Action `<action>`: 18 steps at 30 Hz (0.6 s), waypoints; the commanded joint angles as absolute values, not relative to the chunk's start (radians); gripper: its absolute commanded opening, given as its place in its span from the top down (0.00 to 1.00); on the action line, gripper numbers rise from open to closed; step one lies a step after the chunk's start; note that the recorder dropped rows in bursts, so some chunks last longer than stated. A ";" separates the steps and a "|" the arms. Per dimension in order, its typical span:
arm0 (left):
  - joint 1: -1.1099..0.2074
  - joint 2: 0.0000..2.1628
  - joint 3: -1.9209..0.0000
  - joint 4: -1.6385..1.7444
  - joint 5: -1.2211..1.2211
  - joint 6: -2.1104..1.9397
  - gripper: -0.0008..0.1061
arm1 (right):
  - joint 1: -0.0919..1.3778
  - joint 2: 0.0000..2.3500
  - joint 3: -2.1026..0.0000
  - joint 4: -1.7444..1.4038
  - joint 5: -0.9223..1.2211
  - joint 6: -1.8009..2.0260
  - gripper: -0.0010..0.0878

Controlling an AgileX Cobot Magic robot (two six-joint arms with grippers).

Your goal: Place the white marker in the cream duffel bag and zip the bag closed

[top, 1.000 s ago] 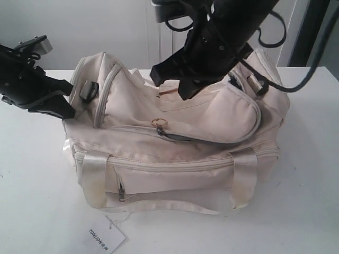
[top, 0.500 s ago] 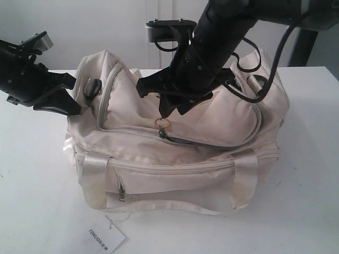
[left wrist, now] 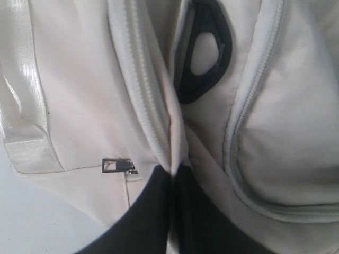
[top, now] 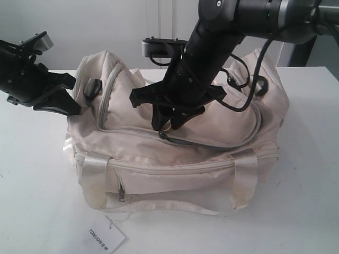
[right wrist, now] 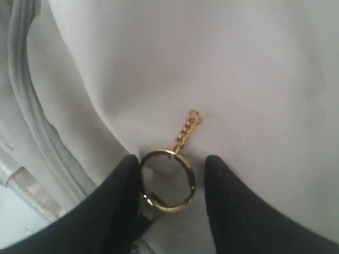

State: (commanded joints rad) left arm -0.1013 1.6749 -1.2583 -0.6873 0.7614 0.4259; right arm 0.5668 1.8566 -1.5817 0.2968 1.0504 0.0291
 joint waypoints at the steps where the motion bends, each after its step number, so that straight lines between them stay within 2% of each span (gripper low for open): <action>1: -0.101 1.675 -1.258 -0.687 0.761 0.426 0.99 | 0.567 1.857 -1.582 0.297 1.050 0.029 0.55; 4: -0.101 1.675 -1.258 -0.687 0.761 0.426 0.99 | 0.567 1.857 -1.582 0.299 1.051 0.029 0.59; 11: -0.101 1.675 -1.258 -0.687 0.760 0.426 0.99 | 0.567 1.848 -1.582 0.317 1.056 0.016 0.97; 18: -0.101 1.675 -1.258 -0.683 0.752 0.426 0.99 | 0.567 1.781 -1.582 0.319 1.046 0.000 0.99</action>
State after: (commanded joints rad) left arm -0.1013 1.6749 -1.2583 -0.6827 0.7519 0.4259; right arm 0.5668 1.7810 -1.5817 0.3194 1.0461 0.0000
